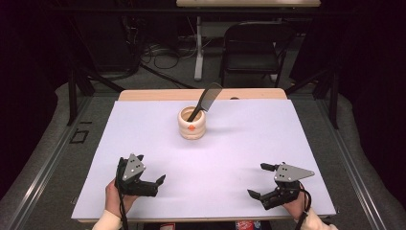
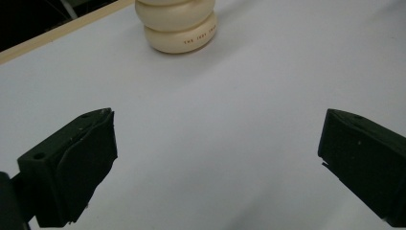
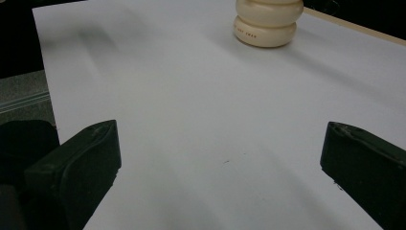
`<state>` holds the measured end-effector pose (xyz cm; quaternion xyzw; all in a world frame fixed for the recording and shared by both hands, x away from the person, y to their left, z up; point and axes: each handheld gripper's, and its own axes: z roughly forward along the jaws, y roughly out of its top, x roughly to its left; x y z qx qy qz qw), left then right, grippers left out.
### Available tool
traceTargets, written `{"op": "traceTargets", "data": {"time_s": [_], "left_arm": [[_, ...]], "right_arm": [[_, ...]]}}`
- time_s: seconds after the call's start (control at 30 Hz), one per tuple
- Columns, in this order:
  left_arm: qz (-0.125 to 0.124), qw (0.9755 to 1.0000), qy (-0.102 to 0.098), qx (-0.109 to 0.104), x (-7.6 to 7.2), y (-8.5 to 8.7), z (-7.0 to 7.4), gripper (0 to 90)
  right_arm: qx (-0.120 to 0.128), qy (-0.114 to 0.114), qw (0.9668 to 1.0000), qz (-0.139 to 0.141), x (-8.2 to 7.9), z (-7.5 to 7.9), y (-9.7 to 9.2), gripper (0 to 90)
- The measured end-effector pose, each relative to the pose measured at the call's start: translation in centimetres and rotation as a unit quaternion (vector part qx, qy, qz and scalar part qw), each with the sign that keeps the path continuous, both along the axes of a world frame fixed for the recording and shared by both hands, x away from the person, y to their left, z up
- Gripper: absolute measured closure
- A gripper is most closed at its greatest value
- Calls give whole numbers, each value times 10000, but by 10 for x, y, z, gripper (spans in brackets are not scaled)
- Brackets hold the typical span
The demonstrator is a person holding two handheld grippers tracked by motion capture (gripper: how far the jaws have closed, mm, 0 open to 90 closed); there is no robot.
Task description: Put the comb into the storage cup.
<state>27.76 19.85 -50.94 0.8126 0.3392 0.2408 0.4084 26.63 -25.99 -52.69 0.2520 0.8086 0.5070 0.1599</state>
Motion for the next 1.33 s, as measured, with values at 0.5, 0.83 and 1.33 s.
{"op": "traceTargets", "data": {"time_s": [0.5, 0.83, 1.33], "left_arm": [[86, 9998, -197, 33, -19, 7, 0, 0], [128, 9997, -219, 52, -30, 8, -3, 0], [138, 9998, -166, -11, -33, 11, -6, 0]], "right_arm": [[-41, -23, 10000, -27, 0, 0, 0, 0], [-39, -19, 10000, -19, 0, -1, 0, 0], [-42, -50, 10000, -23, 0, 0, 0, 0]]}}
